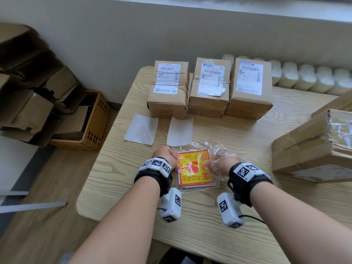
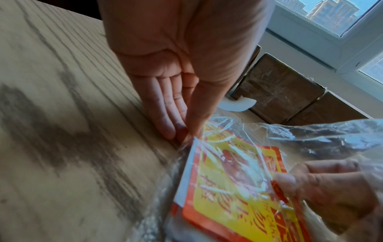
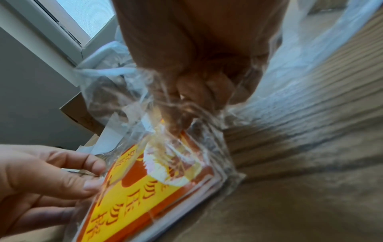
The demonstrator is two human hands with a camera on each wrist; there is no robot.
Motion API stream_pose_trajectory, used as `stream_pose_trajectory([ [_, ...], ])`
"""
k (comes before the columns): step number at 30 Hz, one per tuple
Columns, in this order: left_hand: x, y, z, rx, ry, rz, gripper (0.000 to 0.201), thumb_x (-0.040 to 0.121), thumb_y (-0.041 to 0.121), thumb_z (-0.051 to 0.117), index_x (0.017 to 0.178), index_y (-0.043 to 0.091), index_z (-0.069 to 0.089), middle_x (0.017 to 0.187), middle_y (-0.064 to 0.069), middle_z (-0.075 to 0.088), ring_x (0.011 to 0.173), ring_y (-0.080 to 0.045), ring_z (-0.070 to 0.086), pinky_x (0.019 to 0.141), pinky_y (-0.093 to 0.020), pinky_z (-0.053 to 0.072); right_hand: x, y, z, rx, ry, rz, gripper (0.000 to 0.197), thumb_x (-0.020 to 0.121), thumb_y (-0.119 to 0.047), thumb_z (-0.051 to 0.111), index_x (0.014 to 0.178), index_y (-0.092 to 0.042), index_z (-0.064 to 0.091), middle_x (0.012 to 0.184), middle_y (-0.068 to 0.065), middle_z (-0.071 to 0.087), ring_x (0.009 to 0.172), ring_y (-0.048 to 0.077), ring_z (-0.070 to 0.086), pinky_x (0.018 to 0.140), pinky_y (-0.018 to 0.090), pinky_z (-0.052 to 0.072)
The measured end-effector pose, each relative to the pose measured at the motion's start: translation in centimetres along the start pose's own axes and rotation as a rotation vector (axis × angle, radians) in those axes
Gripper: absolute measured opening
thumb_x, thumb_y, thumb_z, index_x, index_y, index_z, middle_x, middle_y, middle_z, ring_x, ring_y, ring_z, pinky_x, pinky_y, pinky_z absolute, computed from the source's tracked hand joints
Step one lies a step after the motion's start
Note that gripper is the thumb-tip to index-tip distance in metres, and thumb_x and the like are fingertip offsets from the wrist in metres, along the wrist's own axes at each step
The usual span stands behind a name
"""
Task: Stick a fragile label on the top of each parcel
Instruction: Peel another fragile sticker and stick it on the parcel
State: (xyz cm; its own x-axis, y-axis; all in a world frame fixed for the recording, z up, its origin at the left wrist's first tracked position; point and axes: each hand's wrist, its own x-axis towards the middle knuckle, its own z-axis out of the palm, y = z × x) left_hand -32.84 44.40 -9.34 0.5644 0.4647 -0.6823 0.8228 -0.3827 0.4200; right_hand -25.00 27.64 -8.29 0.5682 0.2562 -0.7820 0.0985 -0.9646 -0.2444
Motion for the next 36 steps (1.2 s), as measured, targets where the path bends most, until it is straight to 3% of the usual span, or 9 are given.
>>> stream_pose_trajectory([
  [3, 0.1, -0.1, 0.1, -0.027, -0.002, -0.009, 0.029, 0.075, 0.002, 0.076, 0.068, 0.021, 0.055, 0.099, -0.003, 0.069, 0.097, -0.023, 0.066, 0.088, -0.037, 0.055, 0.2, 0.5, 0.5, -0.048, -0.032, 0.034, 0.043, 0.102, -0.033, 0.038, 0.136, -0.010, 0.050, 0.139, 0.009, 0.052, 0.128, 0.026, 0.047, 0.103, 0.032, 0.036],
  [11, 0.4, 0.0, 0.5, 0.093, 0.001, -0.022, 0.011, 0.077, 0.009, 0.069, 0.087, 0.014, 0.066, 0.094, -0.004, 0.068, 0.092, -0.026, 0.067, 0.082, -0.033, 0.055, -0.6, 1.9, -0.8, 0.085, 0.170, 0.004, 0.017, 0.096, -0.035, 0.052, 0.103, -0.022, 0.060, 0.073, -0.006, 0.058, 0.072, 0.012, 0.061, 0.061, 0.023, 0.049],
  [16, 1.5, 0.3, 1.0, 0.323, -0.002, -0.027, 0.012, 0.085, 0.014, 0.059, 0.075, 0.007, 0.058, 0.066, -0.004, 0.063, 0.066, -0.019, 0.060, 0.073, -0.030, 0.056, -1.1, 3.5, -1.8, 0.426, 0.247, 0.012, 0.028, 0.084, -0.009, 0.067, 0.060, -0.019, 0.056, 0.067, 0.001, 0.062, 0.069, 0.019, 0.061, 0.074, 0.033, 0.056],
  [19, -2.8, 2.0, 0.1, 0.427, 0.026, 0.002, 0.026, 0.099, 0.005, 0.035, 0.075, 0.003, 0.044, 0.059, -0.016, 0.054, 0.075, -0.020, 0.054, 0.072, -0.029, 0.046, -2.2, 4.0, -2.6, 0.707, 0.186, -0.014, 0.027, 0.086, 0.011, 0.056, 0.068, -0.009, 0.053, 0.067, 0.010, 0.060, 0.064, 0.024, 0.062, 0.082, 0.050, 0.056],
  [22, -3.9, 3.7, -0.4, 0.480, 0.039, 0.019, 0.039, 0.097, 0.008, 0.046, 0.060, 0.007, 0.032, 0.062, -0.005, 0.037, 0.079, -0.020, 0.059, 0.068, -0.025, 0.042, -2.9, 4.9, -3.5, 0.692, 0.213, -0.080, 0.026, 0.085, 0.008, 0.058, 0.070, -0.014, 0.058, 0.071, 0.008, 0.064, 0.067, 0.025, 0.065, 0.081, 0.049, 0.057],
  [24, -3.0, 5.0, -0.3, 0.459, 0.053, 0.034, 0.039, 0.096, 0.015, 0.050, 0.060, 0.008, 0.038, 0.062, -0.004, 0.040, 0.096, -0.025, 0.065, 0.078, -0.025, 0.048, -3.3, 5.6, -4.0, 0.638, 0.310, -0.137, 0.018, 0.085, -0.007, 0.064, 0.071, -0.018, 0.065, 0.079, 0.007, 0.069, 0.076, 0.026, 0.068, 0.081, 0.046, 0.057],
  [27, -3.8, 6.9, -0.5, 0.352, 0.121, 0.101, 0.027, 0.091, 0.017, 0.053, 0.067, 0.004, 0.055, 0.066, -0.006, 0.051, 0.081, -0.028, 0.059, 0.069, -0.029, 0.046, -5.0, 6.3, -5.1, 0.614, 0.482, -0.189, 0.009, 0.090, -0.023, 0.062, 0.081, -0.022, 0.067, 0.083, 0.004, 0.068, 0.081, 0.023, 0.065, 0.073, 0.032, 0.052],
  [30, -5.2, 8.7, -0.7, 0.219, 0.181, 0.227, 0.018, 0.085, 0.019, 0.057, 0.085, 0.011, 0.073, 0.082, -0.006, 0.070, 0.081, -0.026, 0.065, 0.073, -0.030, 0.054, -6.8, 7.1, -6.5, 0.631, 0.575, -0.238, 0.008, 0.090, -0.021, 0.064, 0.083, -0.020, 0.067, 0.082, 0.004, 0.066, 0.079, 0.023, 0.063, 0.071, 0.033, 0.051],
  [36, -8.9, 13.1, -1.0, -0.126, 0.158, 0.441, 0.013, 0.082, 0.022, 0.062, 0.073, 0.025, 0.070, 0.083, 0.002, 0.072, 0.088, -0.020, 0.068, 0.081, -0.035, 0.059, -10.6, 8.4, -9.6, 0.566, 0.638, -0.313, 0.009, 0.088, -0.021, 0.067, 0.086, -0.029, 0.069, 0.086, -0.002, 0.070, 0.083, 0.017, 0.068, 0.075, 0.035, 0.057],
])
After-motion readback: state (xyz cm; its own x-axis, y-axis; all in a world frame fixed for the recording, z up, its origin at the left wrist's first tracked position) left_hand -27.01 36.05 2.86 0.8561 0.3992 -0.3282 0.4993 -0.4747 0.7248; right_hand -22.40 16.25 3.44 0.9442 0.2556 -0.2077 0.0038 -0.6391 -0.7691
